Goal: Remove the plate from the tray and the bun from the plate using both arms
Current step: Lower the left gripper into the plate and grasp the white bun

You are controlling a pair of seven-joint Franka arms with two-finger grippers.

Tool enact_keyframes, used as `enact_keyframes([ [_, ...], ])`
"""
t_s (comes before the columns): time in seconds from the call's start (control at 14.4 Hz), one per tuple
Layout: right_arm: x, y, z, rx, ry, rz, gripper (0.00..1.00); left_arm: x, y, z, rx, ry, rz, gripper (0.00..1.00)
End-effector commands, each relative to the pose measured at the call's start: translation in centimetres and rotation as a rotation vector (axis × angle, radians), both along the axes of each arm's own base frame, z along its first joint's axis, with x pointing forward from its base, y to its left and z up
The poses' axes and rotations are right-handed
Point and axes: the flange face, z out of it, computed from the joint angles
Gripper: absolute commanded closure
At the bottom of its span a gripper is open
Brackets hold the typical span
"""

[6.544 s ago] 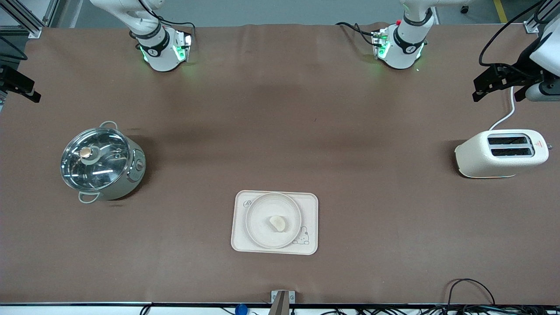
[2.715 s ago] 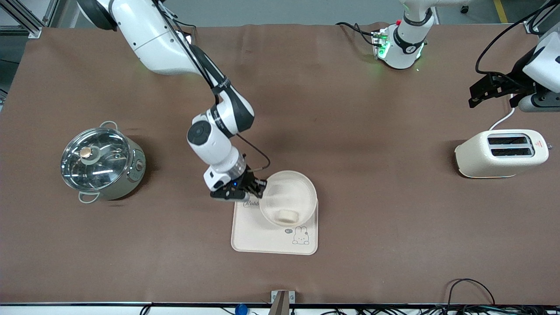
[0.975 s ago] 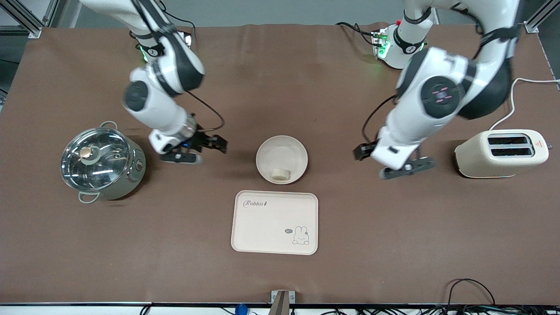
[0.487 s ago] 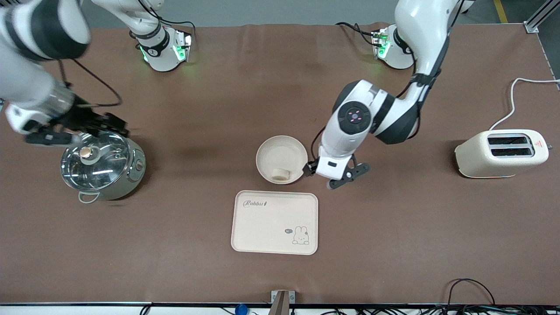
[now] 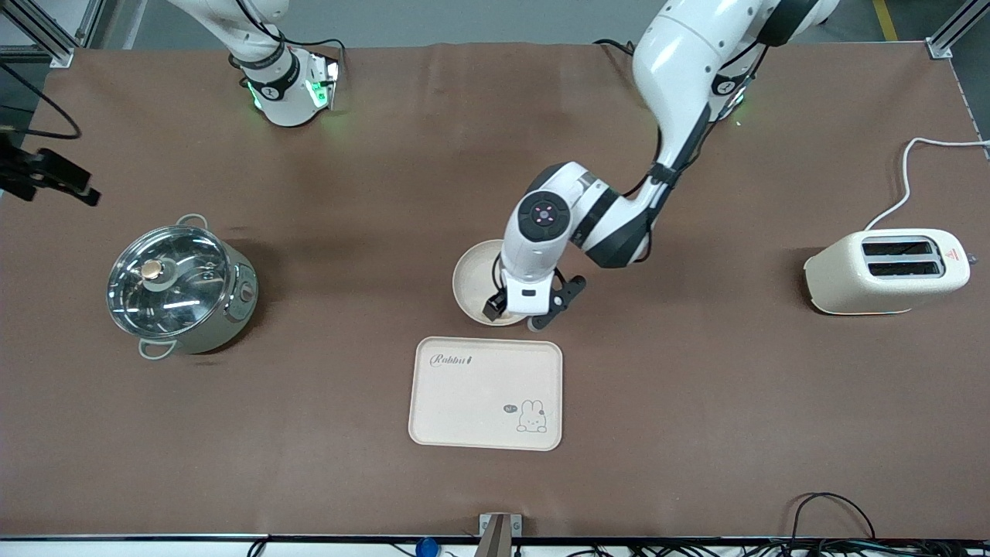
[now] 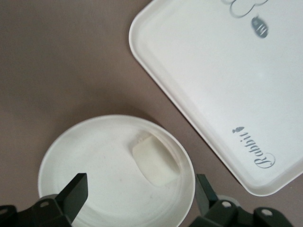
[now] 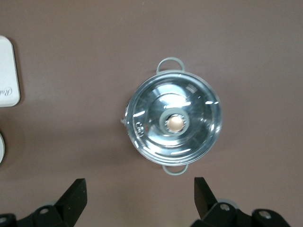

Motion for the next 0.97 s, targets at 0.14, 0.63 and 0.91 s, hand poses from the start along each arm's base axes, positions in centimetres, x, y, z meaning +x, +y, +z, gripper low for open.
enact_keyframes([
  [0.14,-1.5,-4.1,4.5,-0.024,-0.025,0.019,0.00,-0.7,-1.8,-3.3,-0.006,0.003,0.168,0.00],
  [0.63,-0.8,-0.5,4.5,-0.009,-0.020,0.076,0.00,-1.1,-2.8,-5.7,-0.039,-0.035,0.297,0.13],
  [0.91,-0.8,1.2,4.2,-0.009,0.006,0.111,0.00,-1.1,-2.7,-7.3,-0.041,-0.036,0.299,0.32],
])
